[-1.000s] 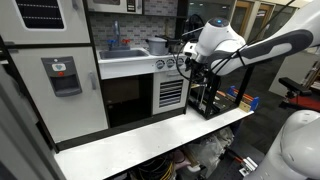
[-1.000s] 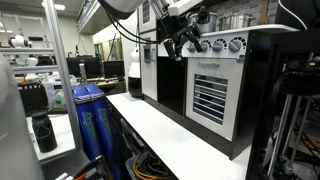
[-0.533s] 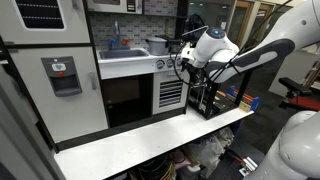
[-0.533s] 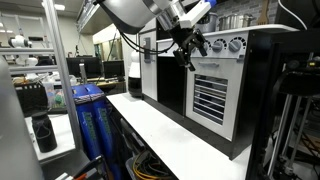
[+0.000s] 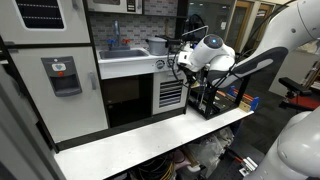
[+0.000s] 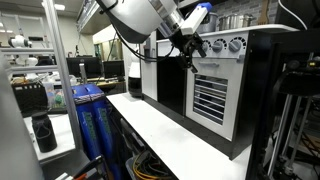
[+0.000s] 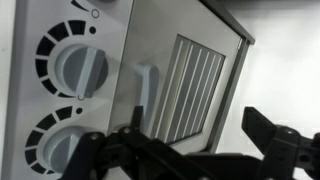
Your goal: Open the cabinet beneath the stove
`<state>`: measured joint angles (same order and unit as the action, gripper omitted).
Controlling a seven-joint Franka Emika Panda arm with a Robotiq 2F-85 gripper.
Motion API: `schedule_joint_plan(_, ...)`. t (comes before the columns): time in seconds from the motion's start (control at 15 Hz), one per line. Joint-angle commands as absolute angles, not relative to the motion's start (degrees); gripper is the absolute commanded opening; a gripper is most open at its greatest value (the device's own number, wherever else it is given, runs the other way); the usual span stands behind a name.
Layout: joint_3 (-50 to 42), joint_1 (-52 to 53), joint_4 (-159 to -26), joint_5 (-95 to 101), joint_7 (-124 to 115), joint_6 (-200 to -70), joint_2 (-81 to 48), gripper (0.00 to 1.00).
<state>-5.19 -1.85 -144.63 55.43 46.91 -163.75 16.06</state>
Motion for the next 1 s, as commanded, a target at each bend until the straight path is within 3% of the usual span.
schedule_joint_plan(0.0,-3.49,-4.46,-142.7,63.28,39.76,-165.57,14.03,1.0)
schedule_joint_plan(0.93,-5.33,-4.39,-136.83,77.78,19.48,-165.86,6.61,1.0)
